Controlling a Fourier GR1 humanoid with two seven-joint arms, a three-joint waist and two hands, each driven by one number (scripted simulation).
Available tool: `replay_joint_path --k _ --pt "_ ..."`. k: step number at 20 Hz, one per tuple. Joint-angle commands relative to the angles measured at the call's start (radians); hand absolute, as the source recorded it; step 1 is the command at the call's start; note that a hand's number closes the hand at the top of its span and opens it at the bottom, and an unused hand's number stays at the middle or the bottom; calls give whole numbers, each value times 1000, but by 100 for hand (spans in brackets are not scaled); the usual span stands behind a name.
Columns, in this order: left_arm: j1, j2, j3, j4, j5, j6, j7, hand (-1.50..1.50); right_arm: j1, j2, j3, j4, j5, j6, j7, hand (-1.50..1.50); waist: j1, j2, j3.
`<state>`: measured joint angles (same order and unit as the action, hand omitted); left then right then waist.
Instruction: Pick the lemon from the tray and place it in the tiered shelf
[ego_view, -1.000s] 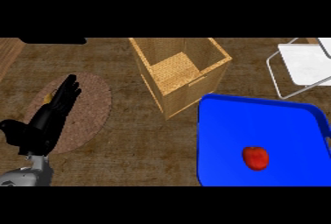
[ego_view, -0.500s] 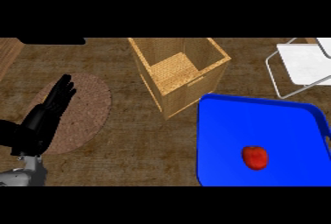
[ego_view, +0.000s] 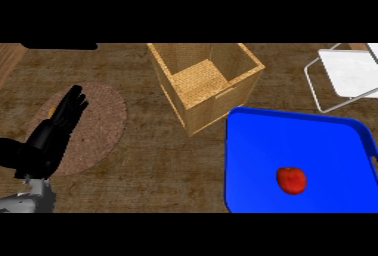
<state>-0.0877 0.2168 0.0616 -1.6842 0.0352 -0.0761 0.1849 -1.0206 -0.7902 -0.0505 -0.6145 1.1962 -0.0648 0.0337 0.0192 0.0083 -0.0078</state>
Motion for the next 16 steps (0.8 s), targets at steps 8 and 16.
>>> replay_joint_path --k 8,16 --pt "-12 9 18 -12 12 -15 28 0 -116 -56 -76 53 -2 23 87 -150 -4 -7 8" --pt "9 -18 -13 -1 -22 3 10 0 -286 -41 -248 -8 -166 32 187 -150 -6 -11 8"
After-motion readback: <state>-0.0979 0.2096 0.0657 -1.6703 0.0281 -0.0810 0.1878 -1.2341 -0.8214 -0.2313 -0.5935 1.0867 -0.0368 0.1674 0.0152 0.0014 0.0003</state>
